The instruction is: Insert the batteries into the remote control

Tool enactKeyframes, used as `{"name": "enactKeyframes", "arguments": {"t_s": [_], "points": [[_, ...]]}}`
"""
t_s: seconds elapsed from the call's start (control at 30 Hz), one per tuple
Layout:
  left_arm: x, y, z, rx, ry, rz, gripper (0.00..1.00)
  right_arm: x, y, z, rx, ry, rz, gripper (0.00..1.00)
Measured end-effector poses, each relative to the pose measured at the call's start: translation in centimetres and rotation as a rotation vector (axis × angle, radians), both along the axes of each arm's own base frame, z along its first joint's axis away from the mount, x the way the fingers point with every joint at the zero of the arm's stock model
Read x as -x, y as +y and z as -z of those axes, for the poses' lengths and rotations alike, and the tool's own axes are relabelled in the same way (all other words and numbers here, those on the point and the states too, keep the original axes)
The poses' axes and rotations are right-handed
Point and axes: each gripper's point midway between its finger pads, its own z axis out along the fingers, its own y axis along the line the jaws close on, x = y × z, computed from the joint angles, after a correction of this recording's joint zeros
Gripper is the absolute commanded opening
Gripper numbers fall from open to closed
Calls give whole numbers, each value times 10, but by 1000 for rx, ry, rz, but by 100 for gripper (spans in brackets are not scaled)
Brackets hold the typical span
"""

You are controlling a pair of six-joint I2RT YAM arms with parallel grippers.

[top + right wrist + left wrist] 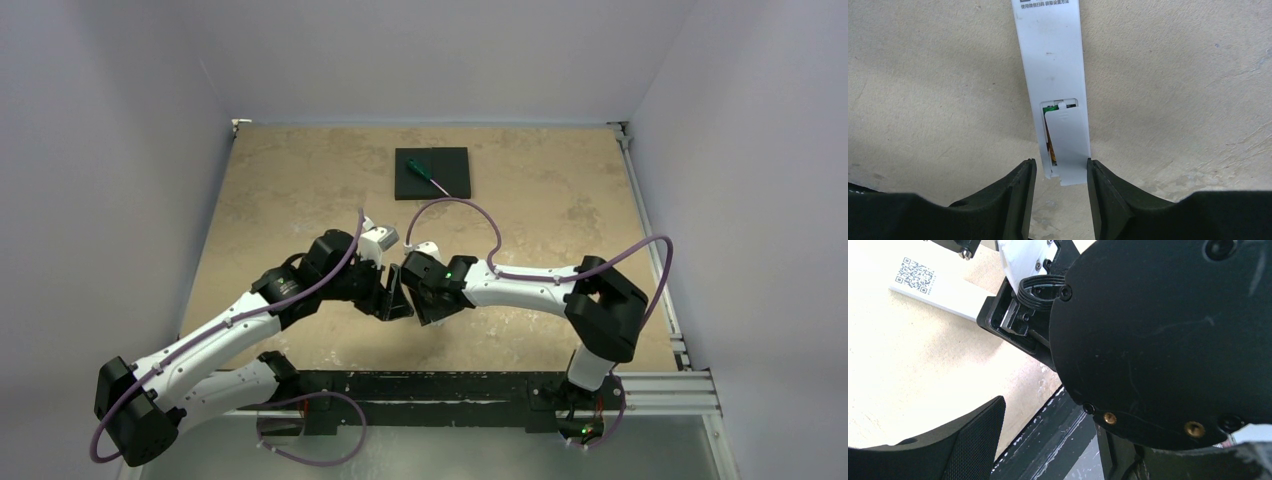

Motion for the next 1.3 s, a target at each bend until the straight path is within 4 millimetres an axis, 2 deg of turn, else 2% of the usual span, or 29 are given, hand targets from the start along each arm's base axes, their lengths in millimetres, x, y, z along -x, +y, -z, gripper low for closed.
{"name": "enactKeyframes", "arguments": {"t_s": [0.8, 1.3], "points": [[0, 0, 0, 1, 0, 1, 65, 3, 3, 0, -9, 18, -18, 44], [0, 0, 0, 0, 0, 1, 65, 3, 0, -1, 2, 17, -16, 47]]}}
